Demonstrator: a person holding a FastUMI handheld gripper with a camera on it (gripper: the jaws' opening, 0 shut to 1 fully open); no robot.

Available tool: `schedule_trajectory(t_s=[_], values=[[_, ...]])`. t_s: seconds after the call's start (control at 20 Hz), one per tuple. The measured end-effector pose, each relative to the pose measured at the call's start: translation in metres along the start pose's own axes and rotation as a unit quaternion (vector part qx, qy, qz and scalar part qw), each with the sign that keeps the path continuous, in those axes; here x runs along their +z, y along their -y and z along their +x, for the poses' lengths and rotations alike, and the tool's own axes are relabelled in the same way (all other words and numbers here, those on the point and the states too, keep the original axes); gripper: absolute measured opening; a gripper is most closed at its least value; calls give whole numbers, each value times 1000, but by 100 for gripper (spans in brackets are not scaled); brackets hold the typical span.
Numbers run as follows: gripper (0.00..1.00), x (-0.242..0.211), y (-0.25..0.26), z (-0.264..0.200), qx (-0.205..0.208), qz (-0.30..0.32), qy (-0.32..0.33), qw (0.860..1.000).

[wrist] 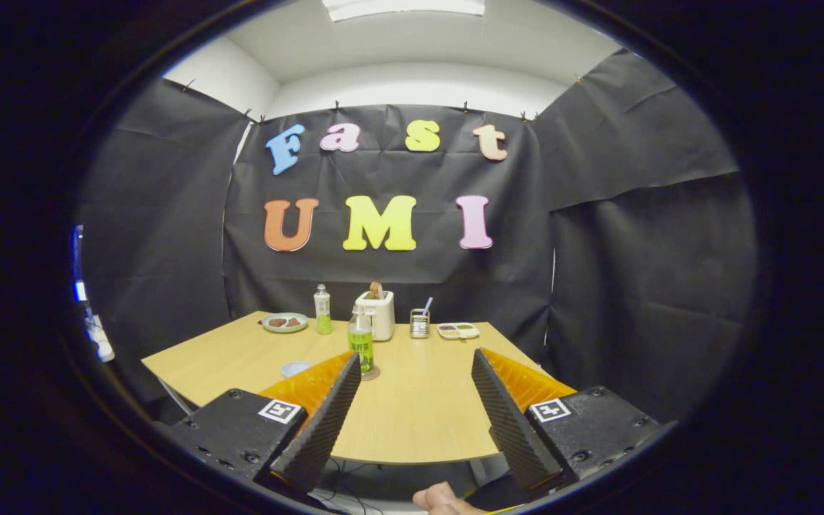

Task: Take the bottle from table, then pour the juice into the cup, finally place the bottle on the coaster

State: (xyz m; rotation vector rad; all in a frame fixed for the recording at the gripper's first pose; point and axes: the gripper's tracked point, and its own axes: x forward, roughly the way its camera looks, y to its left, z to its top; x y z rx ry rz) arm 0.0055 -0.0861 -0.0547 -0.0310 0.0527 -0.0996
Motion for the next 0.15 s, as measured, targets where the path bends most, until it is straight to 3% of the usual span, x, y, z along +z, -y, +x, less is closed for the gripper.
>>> schedule_trajectory(t_s=[0.15], values=[[100, -2, -11, 7, 12, -4, -2, 1000]])
